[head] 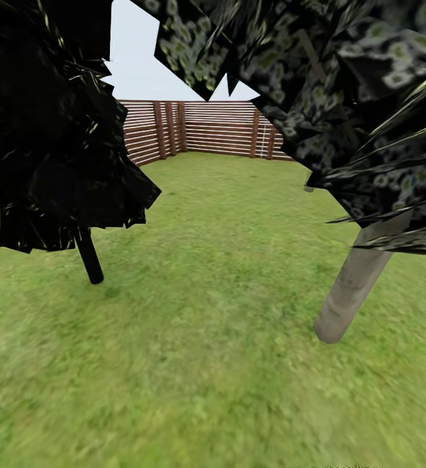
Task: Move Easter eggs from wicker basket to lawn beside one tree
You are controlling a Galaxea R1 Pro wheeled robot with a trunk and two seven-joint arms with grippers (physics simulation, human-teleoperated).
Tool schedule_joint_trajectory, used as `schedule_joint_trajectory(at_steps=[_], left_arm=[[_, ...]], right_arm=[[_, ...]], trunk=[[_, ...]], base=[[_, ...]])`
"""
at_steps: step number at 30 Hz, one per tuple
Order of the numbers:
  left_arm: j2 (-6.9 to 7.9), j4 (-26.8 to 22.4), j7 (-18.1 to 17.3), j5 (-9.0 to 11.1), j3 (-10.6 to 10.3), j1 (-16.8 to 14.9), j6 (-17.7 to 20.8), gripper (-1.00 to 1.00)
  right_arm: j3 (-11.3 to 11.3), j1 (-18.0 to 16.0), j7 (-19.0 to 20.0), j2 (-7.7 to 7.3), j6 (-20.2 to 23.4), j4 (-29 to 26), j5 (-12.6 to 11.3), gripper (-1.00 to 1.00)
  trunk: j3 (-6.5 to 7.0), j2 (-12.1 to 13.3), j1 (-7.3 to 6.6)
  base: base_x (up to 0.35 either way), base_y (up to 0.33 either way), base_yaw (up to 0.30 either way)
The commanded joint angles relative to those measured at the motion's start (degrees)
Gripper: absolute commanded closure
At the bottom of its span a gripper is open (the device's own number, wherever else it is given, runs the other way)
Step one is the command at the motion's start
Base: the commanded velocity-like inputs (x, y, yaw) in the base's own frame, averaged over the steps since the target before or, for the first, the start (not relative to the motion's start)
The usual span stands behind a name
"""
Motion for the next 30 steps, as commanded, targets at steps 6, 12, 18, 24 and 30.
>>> schedule_joint_trajectory(at_steps=[6, 12, 18, 24, 30], left_arm=[[-0.03, -0.07, 0.14, 0.00, 0.13, 0.02, -0.04, -1.00], [-0.03, -0.07, 0.15, -0.02, 0.12, 0.02, -0.04, -1.00], [-0.03, -0.07, 0.15, -0.02, 0.12, 0.02, -0.04, -1.00], [-0.03, -0.07, 0.15, -0.02, 0.12, 0.02, -0.04, -1.00], [-0.03, -0.07, 0.15, -0.02, 0.12, 0.02, -0.04, -1.00]], right_arm=[[0.39, -0.04, 0.00, 0.03, -0.17, 0.08, 0.08, -1.00], [0.37, -0.04, 0.00, 0.00, -0.15, 0.08, 0.10, -1.00], [0.36, -0.04, 0.00, 0.00, -0.16, 0.14, 0.10, -1.00], [0.36, -0.04, 0.00, -0.06, -0.19, 0.14, 0.10, -1.00], [0.36, -0.04, 0.00, -0.09, -0.20, 0.14, 0.17, -1.00]], trunk=[[-0.04, -0.02, 0.01], [-0.04, -0.02, 0.01], [-0.04, -0.02, 0.01], [-0.03, -0.02, 0.01], [0.31, -0.02, 0.01]], base=[[0.217, 0.237, -0.095], [0.274, 0.184, -0.005], [0.290, 0.155, 0.000], [0.306, 0.117, 0.000], [0.309, 0.111, 0.000]])
